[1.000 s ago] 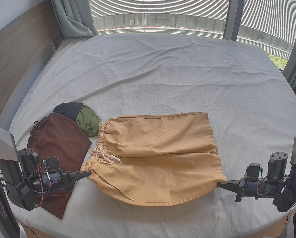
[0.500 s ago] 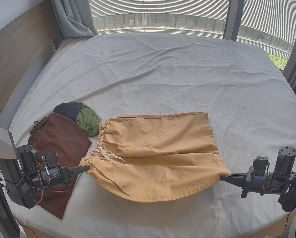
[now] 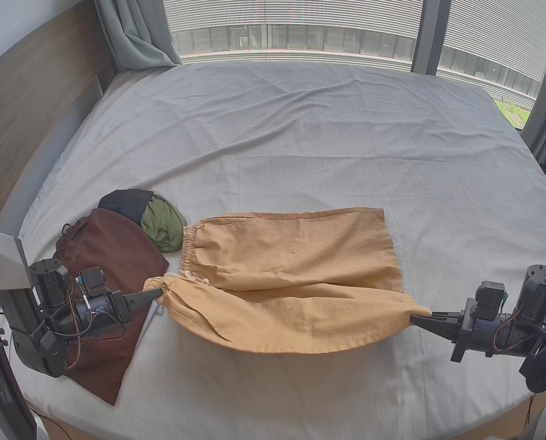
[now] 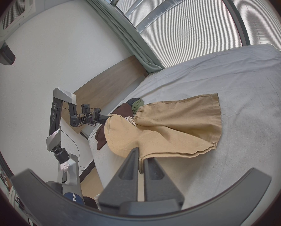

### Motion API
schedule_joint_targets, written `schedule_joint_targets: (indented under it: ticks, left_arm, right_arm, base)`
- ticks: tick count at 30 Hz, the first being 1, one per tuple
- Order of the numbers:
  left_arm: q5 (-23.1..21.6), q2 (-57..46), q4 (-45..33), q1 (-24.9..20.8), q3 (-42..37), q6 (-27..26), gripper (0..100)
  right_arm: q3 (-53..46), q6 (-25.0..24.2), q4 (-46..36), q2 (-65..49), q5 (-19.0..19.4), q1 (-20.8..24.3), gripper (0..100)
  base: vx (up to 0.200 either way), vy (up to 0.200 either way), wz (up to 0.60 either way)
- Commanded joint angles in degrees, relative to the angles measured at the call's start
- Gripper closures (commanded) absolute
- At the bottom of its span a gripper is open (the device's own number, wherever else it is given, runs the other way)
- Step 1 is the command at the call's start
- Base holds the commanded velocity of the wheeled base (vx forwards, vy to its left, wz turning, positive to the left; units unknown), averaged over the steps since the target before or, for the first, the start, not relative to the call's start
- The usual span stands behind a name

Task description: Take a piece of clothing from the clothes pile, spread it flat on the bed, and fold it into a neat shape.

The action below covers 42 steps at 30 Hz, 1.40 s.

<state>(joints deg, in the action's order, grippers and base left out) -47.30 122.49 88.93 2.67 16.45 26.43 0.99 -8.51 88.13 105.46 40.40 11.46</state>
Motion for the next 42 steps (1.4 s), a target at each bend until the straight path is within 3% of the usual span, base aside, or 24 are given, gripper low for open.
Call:
schedule_joint_targets:
  ticks: [1,14,23,30,35,42]
  left_arm:
    - [0.63,-0.06,0.10,0.05,0.96,0.64,100]
    - [2.39,-0.15,0.10,0.23,2.98,2.40,100]
    - [5.11,-1.03,0.10,-0.56,3.68,2.40,100]
    - [5.55,-3.40,0.01,-0.82,4.47,5.56,100]
    - [7.84,-3.75,0.01,-1.70,5.35,6.53,100]
    - [10.65,-3.93,0.01,-2.41,7.55,9.78,100]
  right_arm:
    - [-0.81,-0.02,0.03,-1.49,0.03,0.05,100]
    - [0.59,-0.37,0.12,-2.98,0.03,0.76,100]
    - [4.99,-6.08,0.12,-1.49,-0.59,-1.62,100]
    - [8.33,-6.52,0.12,1.68,-1.99,-1.53,100]
    - [12.55,-8.28,0.12,3.44,-4.36,-0.91,100]
    - [16.15,-11.09,0.12,4.75,-4.54,-0.91,100]
  base:
    - [0.000,0.000,0.00]
    - [0.000,0.000,0.00]
    - [0.000,0.000,0.00]
    - [0.000,0.000,0.00]
    - [0.000,0.000,0.00]
    - [0.000,0.000,0.00]
